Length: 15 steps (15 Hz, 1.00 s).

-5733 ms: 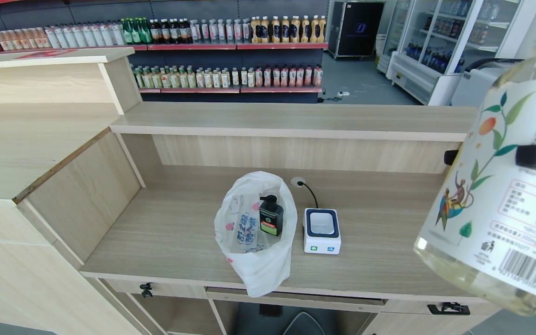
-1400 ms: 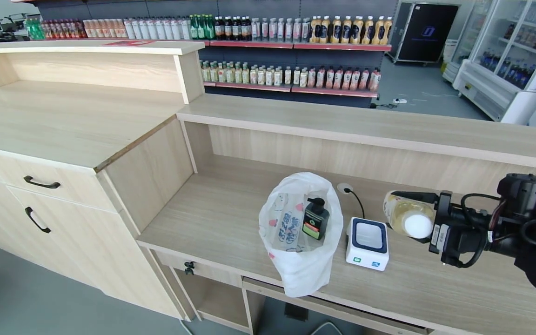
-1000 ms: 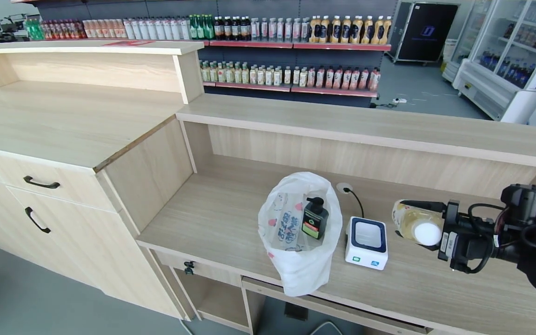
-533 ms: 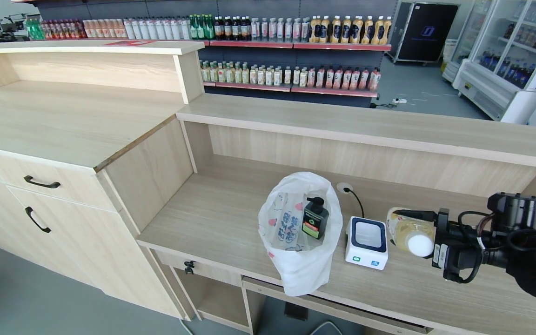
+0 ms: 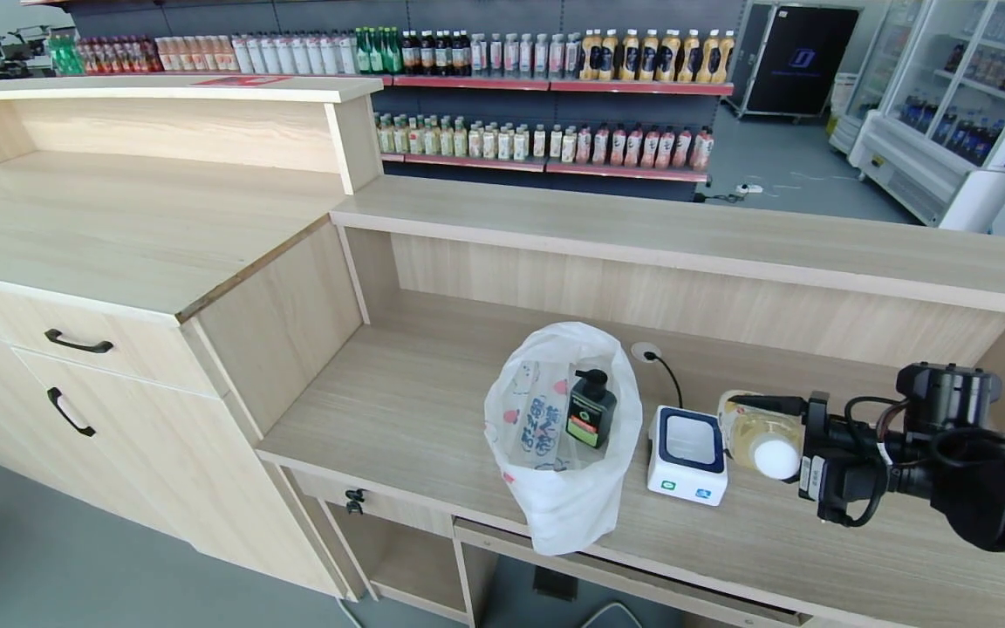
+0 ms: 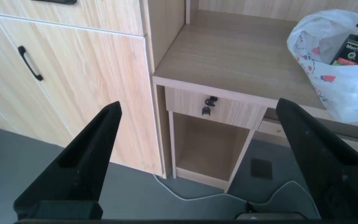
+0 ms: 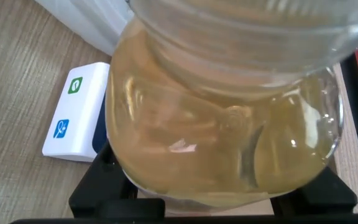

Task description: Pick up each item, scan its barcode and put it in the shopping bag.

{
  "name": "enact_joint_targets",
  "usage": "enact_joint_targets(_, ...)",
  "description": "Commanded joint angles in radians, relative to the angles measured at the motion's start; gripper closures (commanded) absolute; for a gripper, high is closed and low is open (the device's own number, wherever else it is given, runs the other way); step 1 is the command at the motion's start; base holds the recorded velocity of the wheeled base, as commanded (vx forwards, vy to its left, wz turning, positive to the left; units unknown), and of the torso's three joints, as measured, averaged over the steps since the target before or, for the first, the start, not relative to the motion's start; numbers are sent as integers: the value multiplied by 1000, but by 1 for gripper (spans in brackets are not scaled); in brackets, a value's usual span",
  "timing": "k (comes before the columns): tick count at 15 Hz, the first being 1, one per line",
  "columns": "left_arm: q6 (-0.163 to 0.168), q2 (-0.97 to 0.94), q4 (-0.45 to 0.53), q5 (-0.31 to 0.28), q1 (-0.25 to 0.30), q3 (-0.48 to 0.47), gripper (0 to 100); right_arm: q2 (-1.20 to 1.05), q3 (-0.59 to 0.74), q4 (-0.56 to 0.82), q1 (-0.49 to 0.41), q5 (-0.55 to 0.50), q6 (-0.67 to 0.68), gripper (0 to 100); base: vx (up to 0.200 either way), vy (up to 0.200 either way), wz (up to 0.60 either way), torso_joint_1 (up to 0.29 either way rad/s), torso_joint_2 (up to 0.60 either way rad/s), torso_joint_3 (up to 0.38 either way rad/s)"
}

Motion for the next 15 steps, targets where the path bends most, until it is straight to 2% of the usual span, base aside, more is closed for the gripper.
enact_joint_targets(1, 0, 0, 0, 0, 0, 0, 0, 14, -13, 0, 2, 1, 0, 100, 0, 0, 0, 0, 0, 0)
enact_joint_targets(15, 0, 0, 0, 0, 0, 0, 0, 106, -77, -58, 57, 4, 55, 100, 0, 0, 0, 0, 0, 0)
